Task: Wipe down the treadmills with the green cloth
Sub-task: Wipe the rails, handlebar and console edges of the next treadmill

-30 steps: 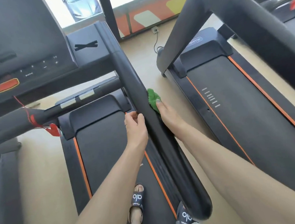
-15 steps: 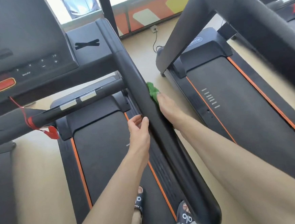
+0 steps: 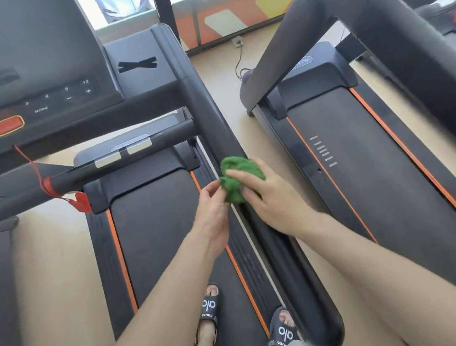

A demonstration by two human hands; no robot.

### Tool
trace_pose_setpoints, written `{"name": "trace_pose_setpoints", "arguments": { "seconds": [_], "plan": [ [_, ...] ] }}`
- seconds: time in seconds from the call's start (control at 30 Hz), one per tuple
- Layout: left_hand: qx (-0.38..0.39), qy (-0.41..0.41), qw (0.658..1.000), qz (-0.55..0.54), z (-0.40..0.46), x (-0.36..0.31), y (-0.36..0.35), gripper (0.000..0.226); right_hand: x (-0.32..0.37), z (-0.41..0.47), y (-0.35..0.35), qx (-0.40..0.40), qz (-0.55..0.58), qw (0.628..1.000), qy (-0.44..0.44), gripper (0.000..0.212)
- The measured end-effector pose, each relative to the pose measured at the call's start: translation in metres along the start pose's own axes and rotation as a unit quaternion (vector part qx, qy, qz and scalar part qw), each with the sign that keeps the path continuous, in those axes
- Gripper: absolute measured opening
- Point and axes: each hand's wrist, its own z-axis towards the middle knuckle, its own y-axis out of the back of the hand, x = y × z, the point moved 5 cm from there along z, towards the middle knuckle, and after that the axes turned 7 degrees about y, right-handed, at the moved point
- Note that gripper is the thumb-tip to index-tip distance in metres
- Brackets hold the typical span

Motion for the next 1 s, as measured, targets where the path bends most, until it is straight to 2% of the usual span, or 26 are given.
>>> {"name": "trace_pose_setpoints", "arguments": {
  "seconds": [0.1,0.17,0.3,0.43,0.5,0.57,0.63,0.73,0.87,1.0],
  "plan": [
    [-0.014,0.019,0.995,-0.100,0.001,-0.001,0.005,0.034,-0.009,0.063,-0.004,0.002,-0.027,1.000,-0.016,0.036],
    [-0.024,0.004,0.995,-0.094,-0.001,-0.004,0.004,0.040,-0.013,0.069,-0.007,0.012,-0.030,0.999,-0.030,0.036],
    [-0.030,0.006,0.999,-0.018,-0.009,0.006,-0.006,0.044,0.000,-0.033,-0.005,-0.016,0.016,0.999,-0.038,0.037],
    [-0.041,-0.003,0.999,-0.013,-0.022,0.011,-0.018,0.039,0.007,-0.151,-0.002,0.020,0.073,0.994,-0.072,0.038],
    [-0.047,0.000,0.999,-0.002,-0.029,0.011,-0.027,0.037,-0.002,-0.134,0.001,0.013,0.112,0.990,-0.085,0.034],
    [-0.034,0.003,0.999,-0.002,-0.023,0.015,-0.032,0.047,-0.015,-0.083,0.001,0.001,0.190,0.975,-0.118,0.031],
    [-0.028,-0.006,1.000,0.005,-0.020,0.017,-0.035,0.047,-0.042,-0.037,-0.007,0.007,0.268,0.946,-0.185,0.035],
    [-0.040,-0.045,0.998,0.032,-0.012,0.019,-0.031,0.034,-0.070,-0.020,-0.026,0.032,0.392,0.891,-0.229,0.058],
    [-0.043,-0.057,0.997,0.044,-0.008,0.022,-0.025,0.040,-0.099,-0.080,-0.080,0.142,0.609,0.712,-0.320,0.064],
    [-0.043,-0.073,0.995,0.046,-0.014,0.022,-0.025,0.027,-0.091,-0.176,-0.122,0.145,0.698,0.579,-0.395,0.073]
  ]
}}
